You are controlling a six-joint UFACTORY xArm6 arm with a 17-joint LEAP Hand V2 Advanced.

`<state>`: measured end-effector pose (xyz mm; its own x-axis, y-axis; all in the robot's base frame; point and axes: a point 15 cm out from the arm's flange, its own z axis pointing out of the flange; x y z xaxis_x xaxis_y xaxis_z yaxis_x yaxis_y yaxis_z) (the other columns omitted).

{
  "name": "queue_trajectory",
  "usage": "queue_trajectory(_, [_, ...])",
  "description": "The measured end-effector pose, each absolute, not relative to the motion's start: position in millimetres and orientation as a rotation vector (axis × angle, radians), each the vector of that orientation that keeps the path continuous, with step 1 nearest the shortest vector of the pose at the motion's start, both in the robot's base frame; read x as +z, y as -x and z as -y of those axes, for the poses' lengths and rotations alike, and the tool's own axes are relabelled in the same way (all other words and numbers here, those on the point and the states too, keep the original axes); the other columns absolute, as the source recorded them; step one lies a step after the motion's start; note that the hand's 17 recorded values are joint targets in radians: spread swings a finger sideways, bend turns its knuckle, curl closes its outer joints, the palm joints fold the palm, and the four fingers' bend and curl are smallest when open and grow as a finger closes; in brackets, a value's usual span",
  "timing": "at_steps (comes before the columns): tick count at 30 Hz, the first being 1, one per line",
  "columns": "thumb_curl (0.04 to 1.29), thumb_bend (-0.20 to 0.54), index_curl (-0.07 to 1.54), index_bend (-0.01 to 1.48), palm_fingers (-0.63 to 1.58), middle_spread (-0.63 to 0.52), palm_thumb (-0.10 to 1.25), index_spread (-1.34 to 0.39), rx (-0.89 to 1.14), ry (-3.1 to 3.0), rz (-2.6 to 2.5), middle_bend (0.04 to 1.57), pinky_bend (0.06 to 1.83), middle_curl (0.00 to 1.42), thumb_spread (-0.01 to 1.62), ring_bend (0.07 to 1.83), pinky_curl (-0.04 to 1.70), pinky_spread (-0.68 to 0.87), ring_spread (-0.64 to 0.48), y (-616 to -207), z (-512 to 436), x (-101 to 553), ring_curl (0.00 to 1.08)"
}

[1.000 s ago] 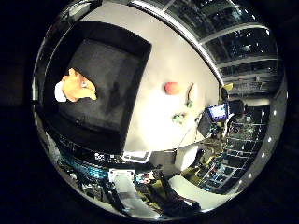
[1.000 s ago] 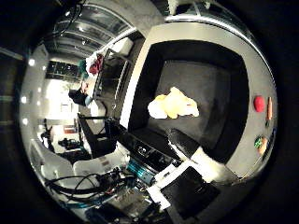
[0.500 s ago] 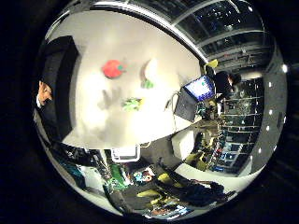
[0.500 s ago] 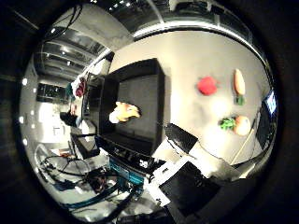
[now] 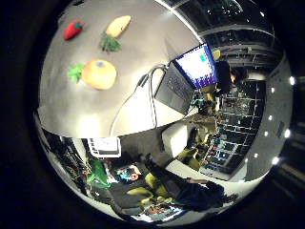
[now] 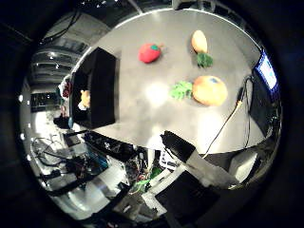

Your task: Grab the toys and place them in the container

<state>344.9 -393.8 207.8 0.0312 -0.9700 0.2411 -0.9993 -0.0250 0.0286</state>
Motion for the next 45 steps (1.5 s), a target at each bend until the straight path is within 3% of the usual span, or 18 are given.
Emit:
queue_trajectory(24, [0.31, -0.027, 0.25, 0.15, 0.14, 0.02, 0.58, -0.34, 0.078, -2.106, 2.003, 0.26, 0.39, 0.33, 0.95, 0.32, 0.30, 0.40, 0.13, -390.1, 458.3, 108.4, 0.26])
queue_trajectory(36, [0.31, -0.029, 0.26, 0.15, 0.26, 0.01, 0.57, -0.28, -0.026, -2.086, 2.002, 0.28, 0.37, 0.33, 0.94, 0.38, 0.29, 0.36, 0.07, -380.4, 463.6, 67.7, 0.26])
queue_trajectory(39, [0.31, -0.027, 0.26, 0.16, 0.40, -0.02, 0.58, -0.26, -0.040, -2.084, 2.005, 0.31, 0.39, 0.34, 0.94, 0.49, 0.29, 0.28, -0.02, -378.2, 462.7, 61.7, 0.28])
queue_trajectory(45, [0.32, -0.024, 0.26, 0.16, 0.81, -0.12, 0.63, -0.33, -0.057, -2.086, 2.002, 0.45, 0.53, 0.38, 0.94, 0.79, 0.29, -0.07, -0.21, -376.4, 461.2, 55.1, 0.35])
